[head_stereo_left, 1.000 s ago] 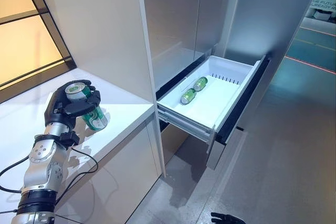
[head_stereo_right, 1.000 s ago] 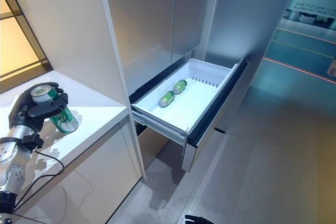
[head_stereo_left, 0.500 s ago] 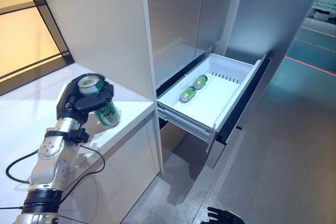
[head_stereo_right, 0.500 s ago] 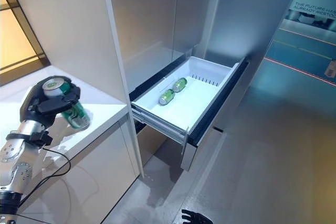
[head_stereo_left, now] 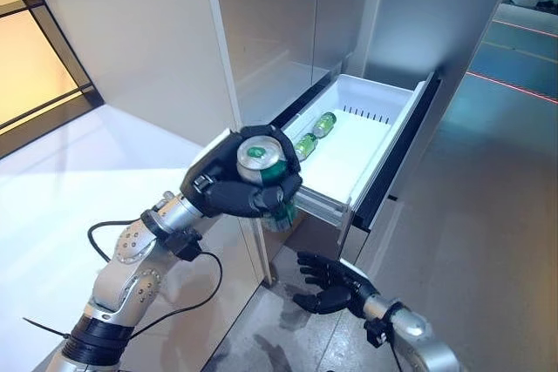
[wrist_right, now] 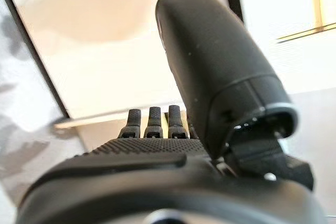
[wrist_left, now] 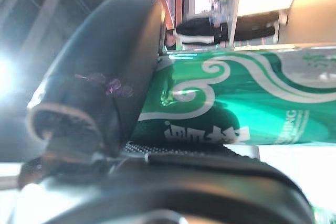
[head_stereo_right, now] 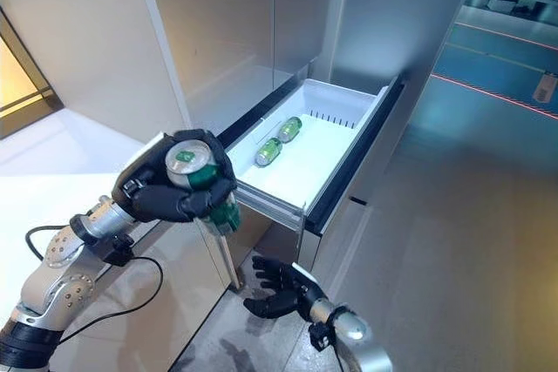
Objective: Put drinks into fridge and close the fridge
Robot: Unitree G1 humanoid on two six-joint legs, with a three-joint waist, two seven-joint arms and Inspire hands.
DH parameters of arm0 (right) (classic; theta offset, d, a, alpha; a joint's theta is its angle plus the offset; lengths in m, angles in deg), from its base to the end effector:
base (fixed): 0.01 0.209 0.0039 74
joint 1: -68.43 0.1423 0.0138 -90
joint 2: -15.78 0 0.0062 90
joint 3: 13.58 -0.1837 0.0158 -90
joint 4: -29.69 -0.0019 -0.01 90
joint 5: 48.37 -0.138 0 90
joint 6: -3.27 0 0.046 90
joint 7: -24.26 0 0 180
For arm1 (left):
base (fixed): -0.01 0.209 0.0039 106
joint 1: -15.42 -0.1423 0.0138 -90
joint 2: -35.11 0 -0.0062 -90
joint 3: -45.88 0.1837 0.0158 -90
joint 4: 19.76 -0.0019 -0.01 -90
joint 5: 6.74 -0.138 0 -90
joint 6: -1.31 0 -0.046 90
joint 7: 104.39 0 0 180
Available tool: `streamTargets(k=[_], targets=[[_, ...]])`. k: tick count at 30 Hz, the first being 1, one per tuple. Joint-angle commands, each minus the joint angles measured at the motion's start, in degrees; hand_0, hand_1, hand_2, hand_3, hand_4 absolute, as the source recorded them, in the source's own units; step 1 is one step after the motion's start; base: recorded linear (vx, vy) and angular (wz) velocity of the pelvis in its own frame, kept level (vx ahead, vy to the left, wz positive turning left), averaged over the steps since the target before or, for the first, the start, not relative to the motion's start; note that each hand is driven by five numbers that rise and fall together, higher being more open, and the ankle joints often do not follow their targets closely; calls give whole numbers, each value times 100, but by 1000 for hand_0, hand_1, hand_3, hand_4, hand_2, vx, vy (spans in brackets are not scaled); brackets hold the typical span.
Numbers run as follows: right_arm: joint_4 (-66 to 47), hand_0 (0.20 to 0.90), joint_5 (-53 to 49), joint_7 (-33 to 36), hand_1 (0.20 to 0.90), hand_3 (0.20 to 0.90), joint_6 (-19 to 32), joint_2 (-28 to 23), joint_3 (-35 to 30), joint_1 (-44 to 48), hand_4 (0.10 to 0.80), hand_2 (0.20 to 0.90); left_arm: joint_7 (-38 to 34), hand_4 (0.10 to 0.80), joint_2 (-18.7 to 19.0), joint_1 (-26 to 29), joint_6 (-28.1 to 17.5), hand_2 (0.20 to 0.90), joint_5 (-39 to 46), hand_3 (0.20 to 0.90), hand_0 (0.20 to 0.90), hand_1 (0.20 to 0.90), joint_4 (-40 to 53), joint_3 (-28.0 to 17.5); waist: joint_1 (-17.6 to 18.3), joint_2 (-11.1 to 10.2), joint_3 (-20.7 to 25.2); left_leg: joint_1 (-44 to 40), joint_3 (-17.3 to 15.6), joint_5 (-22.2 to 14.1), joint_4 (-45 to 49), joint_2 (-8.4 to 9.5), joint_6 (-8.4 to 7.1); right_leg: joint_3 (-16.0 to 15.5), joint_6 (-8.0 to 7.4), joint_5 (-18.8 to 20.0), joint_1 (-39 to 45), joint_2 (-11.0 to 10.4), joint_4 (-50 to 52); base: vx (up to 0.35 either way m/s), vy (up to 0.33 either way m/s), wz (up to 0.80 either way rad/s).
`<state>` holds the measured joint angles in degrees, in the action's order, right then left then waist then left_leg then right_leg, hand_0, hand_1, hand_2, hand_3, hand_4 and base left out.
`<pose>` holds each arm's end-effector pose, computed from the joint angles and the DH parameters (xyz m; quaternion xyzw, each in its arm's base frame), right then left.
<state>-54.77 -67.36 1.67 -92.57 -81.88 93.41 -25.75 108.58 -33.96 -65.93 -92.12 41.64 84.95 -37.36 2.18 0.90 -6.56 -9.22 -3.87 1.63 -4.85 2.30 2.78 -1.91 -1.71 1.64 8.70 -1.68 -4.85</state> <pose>0.1751 -0.1840 0.0042 -0.0110 0.1889 0.2985 0.9354 0.2197 0.2087 0.1412 -0.0549 -0.1753 -0.4236 0.8870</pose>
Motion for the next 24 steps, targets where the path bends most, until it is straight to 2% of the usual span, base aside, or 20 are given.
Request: streamTargets(k=[1,7,10,19,24], targets=[[-1295,900,-1214,-243,900,900,150,-80,-314,809,800,900,285,100,-114,808,-698,300,764,200,300,300,285,-314,1,-26,218,-221,64,-481,58,106,7,-17,-168,-242,-90,121,336,-42,-10,-6],[-2081,900,-1982,-124,900,900,157,-259,-330,1211,800,900,384,100,-87,742,-506,300,635,200,300,300,365,-116,-24,-18,223,-188,52,-454,63,103,13,-22,-151,-223,-103,129,322,-17,-4,-3],[-2289,900,-2280,-172,900,900,-19,-248,-235,1353,800,900,332,100,-89,794,-407,300,513,200,300,300,379,9,-37,-25,246,-171,55,-443,68,107,16,-39,-142,-223,-102,126,316,0,0,0],[-2734,900,-2606,-330,900,900,-189,-325,262,1828,800,900,42,100,-72,1126,-222,300,355,200,300,300,364,488,-61,-61,274,-146,74,-410,64,116,1,-77,-134,-194,-93,119,283,0,0,0],[-2852,900,-2794,-457,900,900,-484,-315,561,2062,800,900,-87,100,-95,1236,-224,300,336,200,300,300,349,650,-83,-73,280,-136,72,-397,62,117,-5,-91,-134,-183,-97,114,276,0,0,0]])
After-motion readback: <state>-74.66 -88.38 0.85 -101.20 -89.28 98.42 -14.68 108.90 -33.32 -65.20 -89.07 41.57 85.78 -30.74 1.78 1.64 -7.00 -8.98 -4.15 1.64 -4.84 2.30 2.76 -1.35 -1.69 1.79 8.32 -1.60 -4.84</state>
